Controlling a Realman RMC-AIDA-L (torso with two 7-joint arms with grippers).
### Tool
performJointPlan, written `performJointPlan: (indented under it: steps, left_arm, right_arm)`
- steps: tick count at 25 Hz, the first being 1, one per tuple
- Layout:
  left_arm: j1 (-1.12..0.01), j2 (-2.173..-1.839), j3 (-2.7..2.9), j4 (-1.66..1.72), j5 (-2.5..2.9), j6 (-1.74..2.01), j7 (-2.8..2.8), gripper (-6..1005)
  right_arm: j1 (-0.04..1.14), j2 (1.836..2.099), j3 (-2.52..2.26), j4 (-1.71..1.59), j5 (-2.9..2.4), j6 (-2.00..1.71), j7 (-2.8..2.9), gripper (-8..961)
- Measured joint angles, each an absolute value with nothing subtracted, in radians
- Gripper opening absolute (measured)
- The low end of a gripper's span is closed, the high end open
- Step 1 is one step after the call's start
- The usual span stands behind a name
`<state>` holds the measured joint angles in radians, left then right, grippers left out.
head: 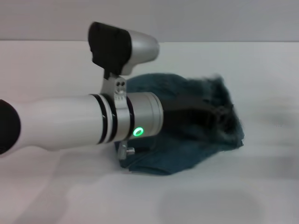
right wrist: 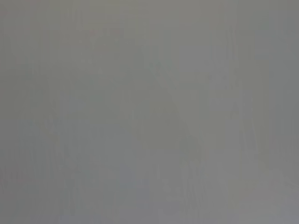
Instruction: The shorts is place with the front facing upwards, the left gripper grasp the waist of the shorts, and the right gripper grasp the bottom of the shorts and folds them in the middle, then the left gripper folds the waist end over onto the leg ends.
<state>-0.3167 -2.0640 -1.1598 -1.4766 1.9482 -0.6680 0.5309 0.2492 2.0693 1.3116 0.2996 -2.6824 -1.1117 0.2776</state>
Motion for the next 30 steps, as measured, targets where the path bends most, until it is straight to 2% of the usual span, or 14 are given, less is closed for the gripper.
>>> performJointPlan:
  steps: [5,8,18,24,30]
  left_arm:
    - [-0.327,-2.065,-1.145,-1.467,1.948,-0.649,0.535,265]
    - [-0.317,-2.063,-1.148,-1.470,1.948,-0.623,0.536,491]
    - [-0.170,-2.059,-1.151,-1.517,1.947,-0.533,0.560,730]
    - [-0.100,-2.059,-1.125,-1.514,1.947,-0.501,0.609,681]
    - [-0.100,-2.057,-1.095,-1.463,1.947,-0.518,0.624,477]
  right_arm:
    - [0.249,2.069,1.305,0.300,-2.684,-1.109,0.278,0]
    - [0.244,2.069,1.300,0.301,-2.685,-1.117,0.278,0]
    - [0.229,2.073,1.258,0.290,-2.687,-1.168,0.278,-1]
    - [0.220,2.074,1.258,0.290,-2.688,-1.169,0.278,-1]
    - [0.219,2.074,1.258,0.290,-2.688,-1.169,0.278,0]
